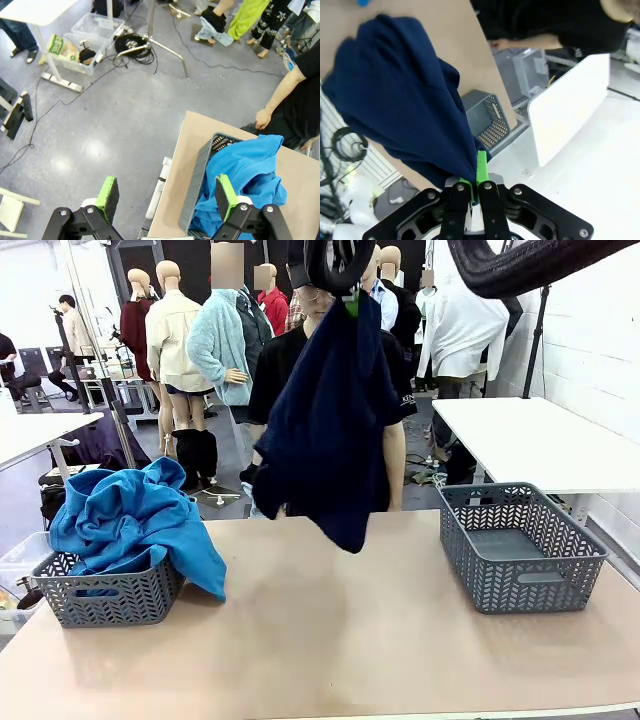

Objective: Sort the tops and bottoms.
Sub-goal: Sort the clothes according to human instructions.

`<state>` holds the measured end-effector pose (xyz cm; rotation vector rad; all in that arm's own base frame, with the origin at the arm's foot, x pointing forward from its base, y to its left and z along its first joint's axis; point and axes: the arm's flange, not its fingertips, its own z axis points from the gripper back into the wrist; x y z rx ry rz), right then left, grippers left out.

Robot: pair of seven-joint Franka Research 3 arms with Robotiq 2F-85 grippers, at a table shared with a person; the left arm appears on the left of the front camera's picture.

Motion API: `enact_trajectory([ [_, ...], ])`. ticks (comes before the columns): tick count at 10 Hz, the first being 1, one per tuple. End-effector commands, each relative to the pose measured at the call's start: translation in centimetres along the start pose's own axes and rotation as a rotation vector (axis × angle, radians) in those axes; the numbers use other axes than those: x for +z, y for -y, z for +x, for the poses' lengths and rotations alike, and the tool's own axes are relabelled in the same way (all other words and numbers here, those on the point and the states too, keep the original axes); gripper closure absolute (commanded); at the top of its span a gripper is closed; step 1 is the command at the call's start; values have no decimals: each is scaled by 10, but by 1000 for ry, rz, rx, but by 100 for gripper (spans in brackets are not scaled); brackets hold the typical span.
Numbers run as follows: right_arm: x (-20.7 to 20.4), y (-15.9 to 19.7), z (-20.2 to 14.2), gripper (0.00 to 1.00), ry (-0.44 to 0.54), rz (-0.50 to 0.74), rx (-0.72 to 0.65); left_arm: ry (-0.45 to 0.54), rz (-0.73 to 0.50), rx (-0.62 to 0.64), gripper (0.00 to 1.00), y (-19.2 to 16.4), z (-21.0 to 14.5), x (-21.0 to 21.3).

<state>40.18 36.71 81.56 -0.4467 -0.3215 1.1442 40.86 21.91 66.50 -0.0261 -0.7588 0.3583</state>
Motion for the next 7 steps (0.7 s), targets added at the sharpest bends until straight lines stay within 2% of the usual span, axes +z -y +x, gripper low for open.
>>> enact_trajectory([
  [1, -11, -3, 4, 100, -25, 6, 12, 2, 3, -2, 0, -1, 0, 0],
  [7, -11, -3, 4, 100, -25, 6, 12, 2, 3, -2, 0, -1, 0, 0],
])
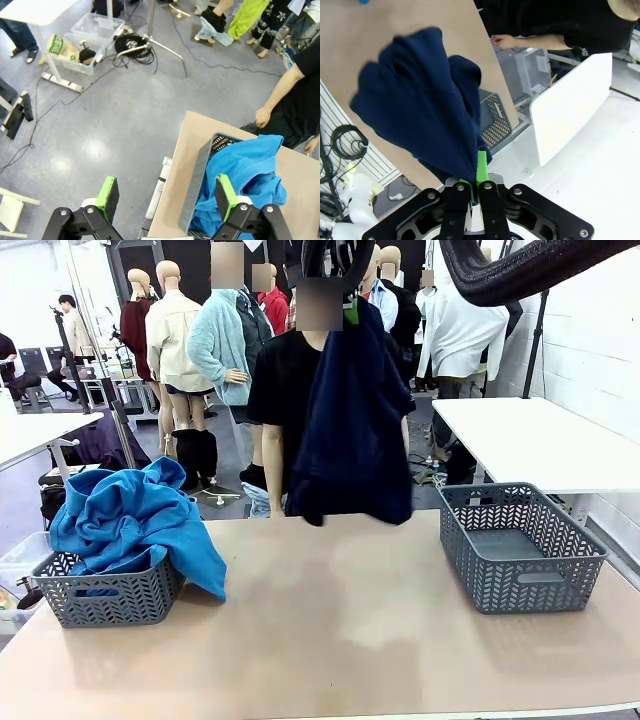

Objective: Sort the tops and bottoms.
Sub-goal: Sort the clothes according to human instructions.

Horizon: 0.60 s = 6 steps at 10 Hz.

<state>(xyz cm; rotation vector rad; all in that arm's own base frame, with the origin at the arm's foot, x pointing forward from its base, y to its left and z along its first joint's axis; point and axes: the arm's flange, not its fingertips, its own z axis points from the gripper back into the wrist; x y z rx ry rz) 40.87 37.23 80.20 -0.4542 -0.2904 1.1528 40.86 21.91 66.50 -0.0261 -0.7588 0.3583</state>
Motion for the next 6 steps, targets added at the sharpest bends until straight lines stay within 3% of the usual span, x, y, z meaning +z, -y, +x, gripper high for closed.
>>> enact_trajectory([
  [1, 3, 0, -3, 100, 0, -4, -2, 2, 3, -2, 0, -1, 0, 0],
  [6, 3, 0, -3, 100, 0, -4, -2, 2, 3, -2, 0, -1, 0, 0],
])
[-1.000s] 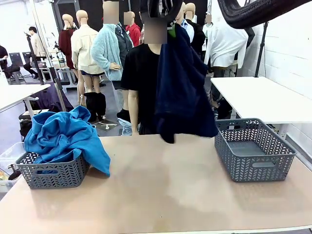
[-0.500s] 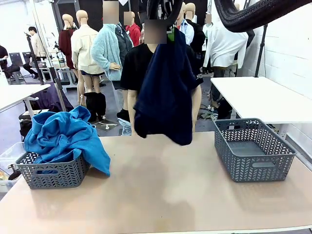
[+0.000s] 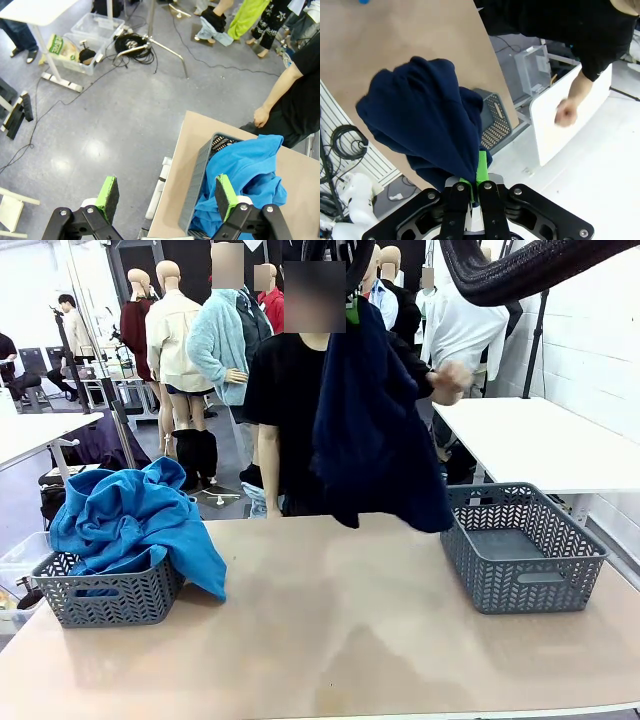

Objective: Sort the tops and bottoms.
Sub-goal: Sort the clothes according to human instructions.

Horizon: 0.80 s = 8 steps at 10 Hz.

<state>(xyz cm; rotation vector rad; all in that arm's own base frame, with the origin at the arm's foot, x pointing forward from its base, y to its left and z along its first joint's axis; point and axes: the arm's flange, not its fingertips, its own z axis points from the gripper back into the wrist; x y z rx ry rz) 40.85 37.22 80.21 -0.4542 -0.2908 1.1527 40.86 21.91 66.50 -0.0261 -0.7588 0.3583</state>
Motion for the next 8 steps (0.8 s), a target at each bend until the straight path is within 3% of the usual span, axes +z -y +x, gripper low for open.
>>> enact_trajectory([
  [1, 2, 0, -3, 100, 0, -4, -2, 2, 3, -2, 0, -1, 0, 0],
  [8, 2, 0, -3, 100, 0, -4, -2, 2, 3, -2, 0, -1, 0, 0],
])
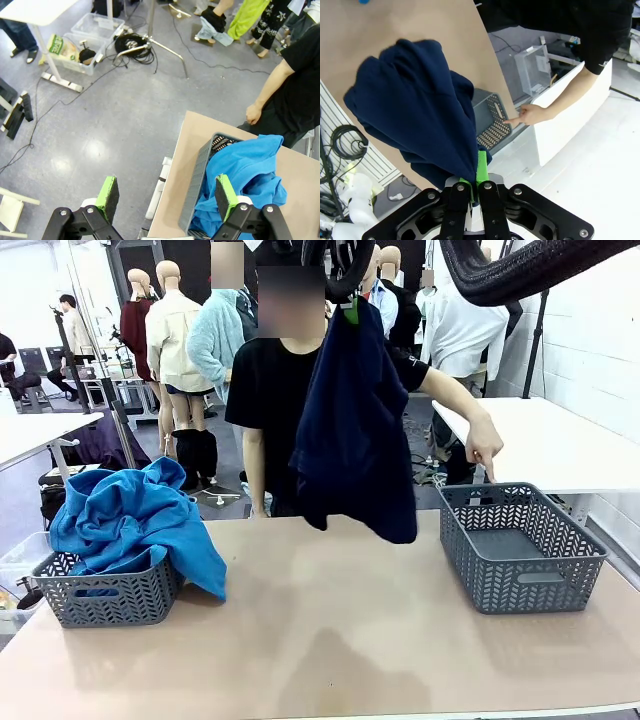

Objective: Sort the tops and bottoms.
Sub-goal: Sort the clothes according to human instructions.

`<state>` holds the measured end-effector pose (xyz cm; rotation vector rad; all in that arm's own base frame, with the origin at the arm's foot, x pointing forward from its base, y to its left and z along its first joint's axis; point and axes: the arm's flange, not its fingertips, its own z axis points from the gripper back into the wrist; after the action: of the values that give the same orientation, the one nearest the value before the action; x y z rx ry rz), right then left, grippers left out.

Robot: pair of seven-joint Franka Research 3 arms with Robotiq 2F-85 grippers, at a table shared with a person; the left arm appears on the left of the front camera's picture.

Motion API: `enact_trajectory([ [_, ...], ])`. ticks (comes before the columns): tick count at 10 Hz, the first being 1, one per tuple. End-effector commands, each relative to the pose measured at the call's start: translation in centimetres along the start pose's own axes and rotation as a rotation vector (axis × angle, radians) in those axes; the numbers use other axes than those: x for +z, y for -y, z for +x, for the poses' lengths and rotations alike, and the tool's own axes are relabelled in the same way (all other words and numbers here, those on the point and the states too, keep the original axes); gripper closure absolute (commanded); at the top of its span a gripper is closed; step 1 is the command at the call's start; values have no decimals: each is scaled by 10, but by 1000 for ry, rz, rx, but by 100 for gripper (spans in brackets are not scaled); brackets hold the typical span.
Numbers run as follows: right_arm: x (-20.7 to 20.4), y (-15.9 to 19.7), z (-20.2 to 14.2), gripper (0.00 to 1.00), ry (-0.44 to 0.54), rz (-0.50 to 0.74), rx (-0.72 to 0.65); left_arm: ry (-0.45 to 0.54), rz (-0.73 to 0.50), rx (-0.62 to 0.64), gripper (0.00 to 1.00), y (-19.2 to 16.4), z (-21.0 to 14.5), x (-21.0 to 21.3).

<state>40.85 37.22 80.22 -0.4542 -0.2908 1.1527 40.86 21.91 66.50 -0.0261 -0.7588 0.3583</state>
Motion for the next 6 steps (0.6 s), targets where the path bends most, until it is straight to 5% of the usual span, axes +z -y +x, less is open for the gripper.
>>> enact_trajectory([
  [1, 2, 0, -3, 100, -1, -4, -2, 2, 3, -2, 0, -1, 0, 0],
  [6, 2, 0, -3, 100, -1, -4, -2, 2, 3, -2, 0, -1, 0, 0],
])
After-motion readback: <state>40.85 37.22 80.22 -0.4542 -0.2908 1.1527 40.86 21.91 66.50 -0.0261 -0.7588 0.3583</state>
